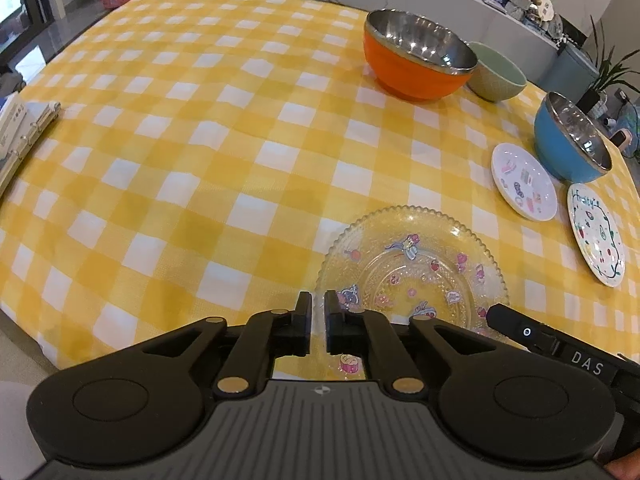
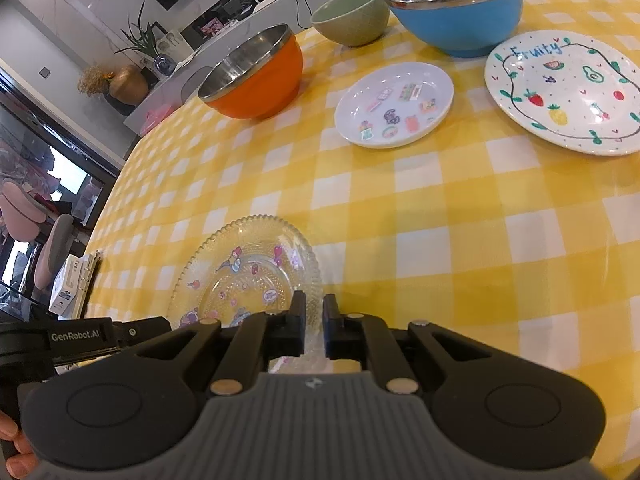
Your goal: Organize plates and bowls
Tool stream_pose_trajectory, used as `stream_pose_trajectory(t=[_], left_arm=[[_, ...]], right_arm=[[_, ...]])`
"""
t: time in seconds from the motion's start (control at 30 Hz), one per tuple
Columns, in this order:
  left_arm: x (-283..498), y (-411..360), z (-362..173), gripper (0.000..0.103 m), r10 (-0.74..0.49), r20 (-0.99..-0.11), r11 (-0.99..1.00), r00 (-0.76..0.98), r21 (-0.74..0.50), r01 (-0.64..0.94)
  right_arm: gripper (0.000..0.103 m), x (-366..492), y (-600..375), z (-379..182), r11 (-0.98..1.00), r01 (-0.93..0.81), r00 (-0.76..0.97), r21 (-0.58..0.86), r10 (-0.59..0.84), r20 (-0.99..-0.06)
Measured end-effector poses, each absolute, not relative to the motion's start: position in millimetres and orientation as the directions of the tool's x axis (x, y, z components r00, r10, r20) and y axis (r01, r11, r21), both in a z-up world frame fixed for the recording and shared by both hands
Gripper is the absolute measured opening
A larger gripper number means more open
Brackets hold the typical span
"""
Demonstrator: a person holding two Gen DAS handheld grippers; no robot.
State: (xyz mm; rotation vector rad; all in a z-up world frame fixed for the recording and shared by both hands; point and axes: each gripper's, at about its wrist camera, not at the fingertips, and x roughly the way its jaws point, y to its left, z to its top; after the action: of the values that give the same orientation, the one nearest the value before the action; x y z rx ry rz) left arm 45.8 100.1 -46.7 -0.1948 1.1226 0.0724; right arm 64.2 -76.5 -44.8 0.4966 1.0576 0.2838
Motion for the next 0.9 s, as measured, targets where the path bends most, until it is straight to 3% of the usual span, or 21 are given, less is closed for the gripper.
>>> stream_pose_trajectory(t=[0.1,0.27,0.3,0.33,0.4,0.47,0.53,0.6,0.67,0.7,0.9], left_arm=[[47,97,-45,0.026,-0.037,-0.898,0.982,0.438,-0.113,-0.148],[46,91,-35,0.032,-0.034,-0.88,0.987,0.473,-0.104,-0.124],[46,90,-33,0.033,-0.039,-0.874,0.987,0.484,-0.108,-0.115],[45,88,-29,0.033,-0.048,-0.866,0.988,0.497,-0.115,-0.105],[43,83,-22,0.037,-0.071,-0.846,0.988,0.528,-0.133,-0.081],[42,75,-15,0.037,-0.078,-0.825,0.989,0.559,-0.133,-0.058],[40,63,-7,0.037,-0.083,-0.799,0.992,0.596,-0.125,-0.03],[39,50,0,0.037,-0.085,-0.77,0.994,0.632,-0.113,-0.005],[39,37,4,0.037,-0.091,-0.744,0.995,0.662,-0.102,0.022],[39,29,6,0.037,-0.1,-0.733,0.994,0.673,-0.101,0.038],[55,-11,7,0.037,-0.154,-0.728,0.988,0.668,-0.099,0.119]], right_arm=[[0.008,64,-76,-45,0.854,0.009,0.471,0.52,0.455,-0.756],[0.012,65,-78,-42,0.855,0.018,0.471,0.519,0.451,-0.758],[0.016,65,-79,-39,0.856,0.015,0.479,0.517,0.448,-0.755],[0.029,65,-80,-36,0.857,0.01,0.488,0.515,0.445,-0.751],[0.04,65,-81,-28,0.865,-0.005,0.51,0.502,0.434,-0.742],[0.042,64,-83,-16,0.877,-0.035,0.543,0.479,0.419,-0.728],[0.054,62,-84,-3,0.896,-0.072,0.58,0.438,0.395,-0.712],[0.054,59,-85,12,0.922,-0.106,0.621,0.372,0.354,-0.699],[0.064,57,-87,23,0.954,-0.102,0.659,0.282,0.277,-0.699],[0.073,57,-90,28,0.966,-0.087,0.673,0.243,0.237,-0.7],[0.07,72,-134,40,0.984,-0.022,0.689,0.178,0.144,-0.71]])
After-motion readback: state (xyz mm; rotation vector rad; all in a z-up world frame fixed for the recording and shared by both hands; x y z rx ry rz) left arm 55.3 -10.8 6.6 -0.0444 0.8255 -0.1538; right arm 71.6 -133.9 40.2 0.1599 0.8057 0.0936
